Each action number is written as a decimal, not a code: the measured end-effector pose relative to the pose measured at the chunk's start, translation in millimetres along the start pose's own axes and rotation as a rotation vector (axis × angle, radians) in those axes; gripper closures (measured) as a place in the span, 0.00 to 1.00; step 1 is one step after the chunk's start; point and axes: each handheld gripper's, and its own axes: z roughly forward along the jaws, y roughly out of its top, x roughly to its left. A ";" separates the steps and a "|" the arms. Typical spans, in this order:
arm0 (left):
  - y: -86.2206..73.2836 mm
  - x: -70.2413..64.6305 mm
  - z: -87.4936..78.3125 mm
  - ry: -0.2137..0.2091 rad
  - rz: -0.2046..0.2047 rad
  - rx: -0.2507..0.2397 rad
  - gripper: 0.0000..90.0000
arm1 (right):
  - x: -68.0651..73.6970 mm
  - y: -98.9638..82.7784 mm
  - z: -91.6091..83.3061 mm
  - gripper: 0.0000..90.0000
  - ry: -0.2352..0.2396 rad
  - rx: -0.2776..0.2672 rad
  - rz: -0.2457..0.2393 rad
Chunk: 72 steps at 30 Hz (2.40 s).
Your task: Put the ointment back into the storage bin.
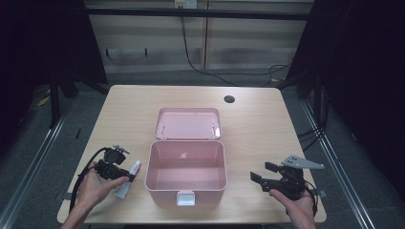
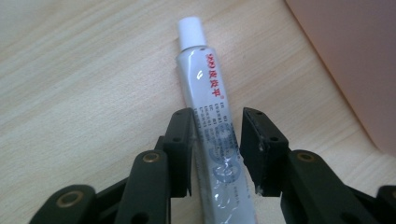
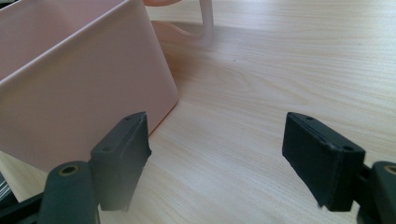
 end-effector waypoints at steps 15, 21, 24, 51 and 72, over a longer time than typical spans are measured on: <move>2.0 -10.7 8.3 0.062 0.080 0.034 0.75 | -2.3 1.0 1.1 0.26 0.012 0.008 0.004; 0.7 -10.0 8.4 0.064 0.101 0.020 0.75 | -1.5 0.6 0.6 0.26 0.012 0.010 0.003; 1.5 -10.7 8.6 0.067 0.111 0.028 0.76 | -1.6 0.6 0.5 0.26 0.012 0.012 0.003; 4.6 -4.0 -19.1 0.004 0.131 0.077 0.79 | -2.1 0.1 1.1 0.26 0.011 0.030 0.016; 5.8 -6.8 -59.2 -0.149 0.206 0.080 0.79 | -1.9 -1.0 1.4 0.26 0.013 0.042 0.023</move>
